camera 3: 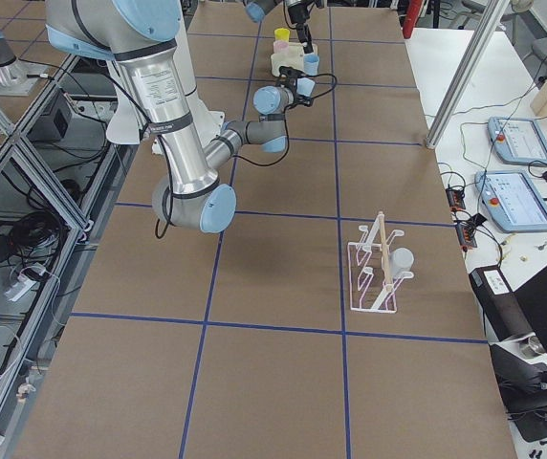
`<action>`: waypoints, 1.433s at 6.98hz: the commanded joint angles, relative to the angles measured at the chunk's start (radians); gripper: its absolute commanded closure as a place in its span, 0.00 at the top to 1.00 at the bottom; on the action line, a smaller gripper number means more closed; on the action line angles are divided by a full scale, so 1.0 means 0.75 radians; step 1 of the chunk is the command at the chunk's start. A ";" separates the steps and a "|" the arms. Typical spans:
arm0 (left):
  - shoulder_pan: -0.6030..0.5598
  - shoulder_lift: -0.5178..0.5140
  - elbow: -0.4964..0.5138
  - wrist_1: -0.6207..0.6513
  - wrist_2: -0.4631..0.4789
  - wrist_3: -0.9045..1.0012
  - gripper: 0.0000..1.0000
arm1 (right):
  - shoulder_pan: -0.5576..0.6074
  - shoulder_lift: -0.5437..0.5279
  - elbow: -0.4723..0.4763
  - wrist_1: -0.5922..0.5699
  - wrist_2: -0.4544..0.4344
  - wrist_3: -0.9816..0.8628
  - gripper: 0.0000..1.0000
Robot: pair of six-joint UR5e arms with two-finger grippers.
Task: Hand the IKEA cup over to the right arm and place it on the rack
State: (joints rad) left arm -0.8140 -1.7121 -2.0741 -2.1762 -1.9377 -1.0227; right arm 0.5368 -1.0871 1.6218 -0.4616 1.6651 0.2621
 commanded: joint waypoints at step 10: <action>-0.649 0.420 0.041 0.010 -0.468 1.014 1.00 | 0.677 -0.139 0.419 -1.538 -0.370 -1.863 0.00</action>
State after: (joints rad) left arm -1.3004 -1.3979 -2.0447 -2.1689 -2.2880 -0.2601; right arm 1.0106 -1.1588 1.9543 -1.6146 1.4593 -0.9633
